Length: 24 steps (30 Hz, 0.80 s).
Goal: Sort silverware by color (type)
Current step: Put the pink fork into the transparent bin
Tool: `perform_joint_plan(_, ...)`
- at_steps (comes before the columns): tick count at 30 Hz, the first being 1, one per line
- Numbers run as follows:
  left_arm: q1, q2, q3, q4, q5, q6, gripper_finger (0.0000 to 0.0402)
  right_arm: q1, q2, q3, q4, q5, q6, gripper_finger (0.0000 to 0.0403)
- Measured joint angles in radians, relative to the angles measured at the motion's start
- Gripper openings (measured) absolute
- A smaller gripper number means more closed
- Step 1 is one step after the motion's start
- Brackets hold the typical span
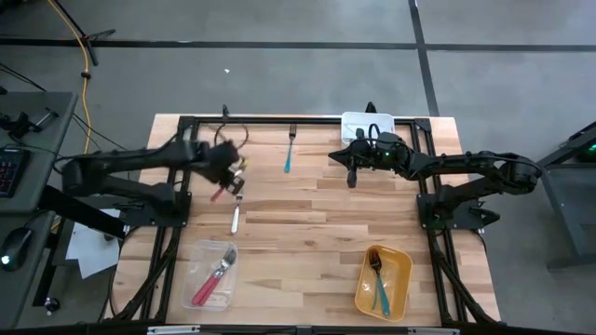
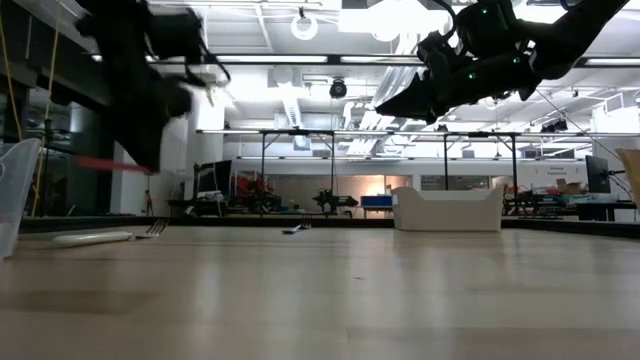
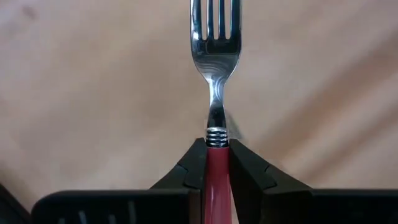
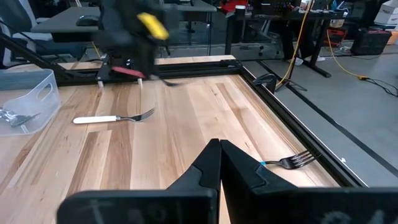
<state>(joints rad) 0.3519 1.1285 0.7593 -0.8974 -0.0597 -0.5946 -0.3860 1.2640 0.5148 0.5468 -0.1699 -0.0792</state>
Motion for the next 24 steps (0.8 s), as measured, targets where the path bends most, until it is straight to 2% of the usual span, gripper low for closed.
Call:
perform_joint_plan(5,-0.303,-0.138,0.005,-0.092,0.018,-0.369,0.0033,0.0,0.0,0.0,0.0,-0.001,0.0,0.0)
perform_joint_plan(9,-0.553,-0.144,0.075,-0.182,-0.029,-0.598,0.0033,0.0,0.0,0.0,0.0,-0.003,0.0,0.0)
perform_joint_plan(14,-0.799,-0.065,0.188,-0.297,-0.091,-0.836,0.0033,0.0,0.0,0.0,-0.001,-0.003,0.0,0.0)
perform_joint_plan(24,-1.174,0.208,0.347,-0.263,-0.08,-1.267,0.0033,0.0,0.0,0.0,-0.005,-0.003,0.0,0.0)
